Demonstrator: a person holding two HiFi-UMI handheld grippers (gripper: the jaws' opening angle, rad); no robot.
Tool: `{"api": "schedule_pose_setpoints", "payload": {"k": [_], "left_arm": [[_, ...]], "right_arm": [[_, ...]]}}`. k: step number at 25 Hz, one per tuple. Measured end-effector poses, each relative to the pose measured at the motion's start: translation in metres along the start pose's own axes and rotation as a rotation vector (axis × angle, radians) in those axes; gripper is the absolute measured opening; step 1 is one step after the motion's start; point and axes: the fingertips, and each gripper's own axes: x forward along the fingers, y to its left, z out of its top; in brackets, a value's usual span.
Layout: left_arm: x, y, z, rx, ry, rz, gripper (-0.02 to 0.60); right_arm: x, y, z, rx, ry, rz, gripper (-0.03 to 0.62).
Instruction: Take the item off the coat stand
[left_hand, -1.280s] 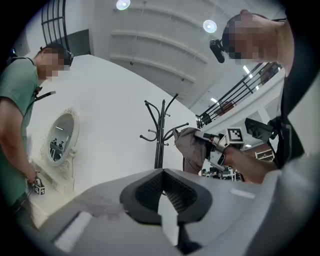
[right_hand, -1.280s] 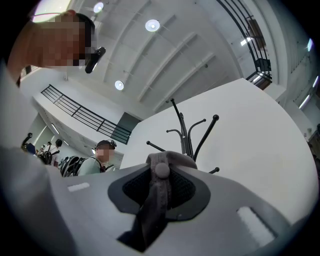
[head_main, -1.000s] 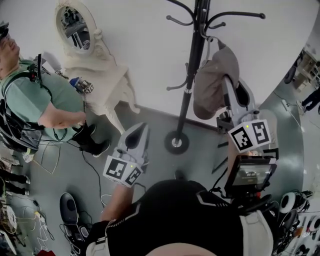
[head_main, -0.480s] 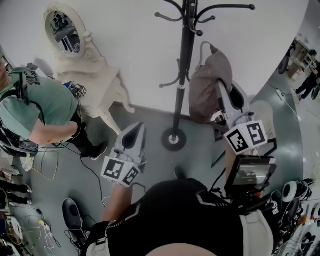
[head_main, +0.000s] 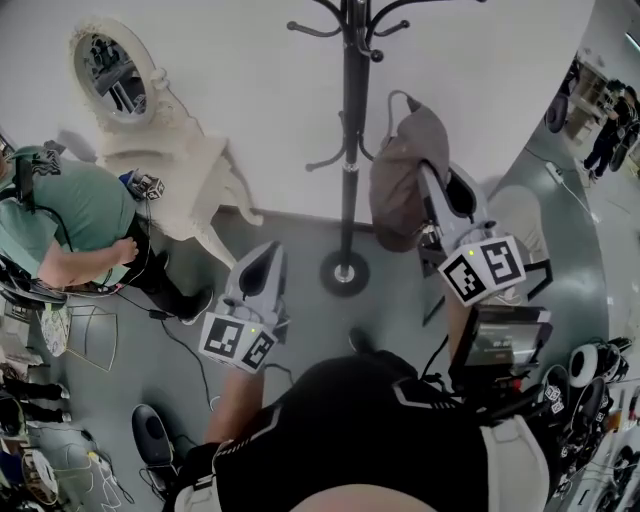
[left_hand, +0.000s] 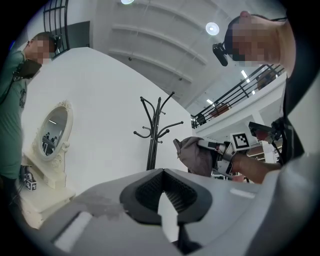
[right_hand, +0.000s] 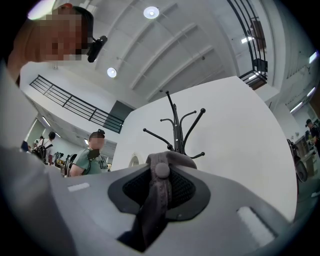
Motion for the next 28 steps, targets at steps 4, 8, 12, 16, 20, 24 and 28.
{"api": "schedule_pose_setpoints", "payload": {"k": [4, 8, 12, 16, 20, 24, 28], "left_arm": [[-0.003, 0.0, -0.003, -0.004, 0.003, 0.01, 0.006], [-0.004, -0.001, -0.003, 0.0, 0.001, 0.013, 0.006], [-0.003, -0.004, -0.004, -0.002, -0.003, 0.015, 0.006], [0.001, -0.009, -0.004, 0.0, 0.0, 0.011, 0.006], [0.003, -0.011, -0.002, 0.002, -0.004, 0.013, 0.006], [0.003, -0.016, -0.005, -0.001, 0.002, 0.009, 0.006], [0.006, -0.016, -0.007, -0.001, 0.005, 0.005, 0.006]], "right_arm": [[-0.006, 0.0, -0.011, -0.004, 0.035, -0.001, 0.08], [-0.008, 0.002, -0.019, -0.012, 0.059, 0.009, 0.08], [-0.01, 0.005, -0.031, -0.015, 0.093, 0.013, 0.08], [-0.014, 0.004, -0.041, -0.013, 0.12, 0.014, 0.08], [-0.018, 0.004, -0.047, -0.009, 0.135, 0.021, 0.078], [-0.024, 0.003, -0.054, -0.009, 0.151, 0.017, 0.077], [-0.023, 0.002, -0.055, -0.017, 0.156, 0.016, 0.075]]}}
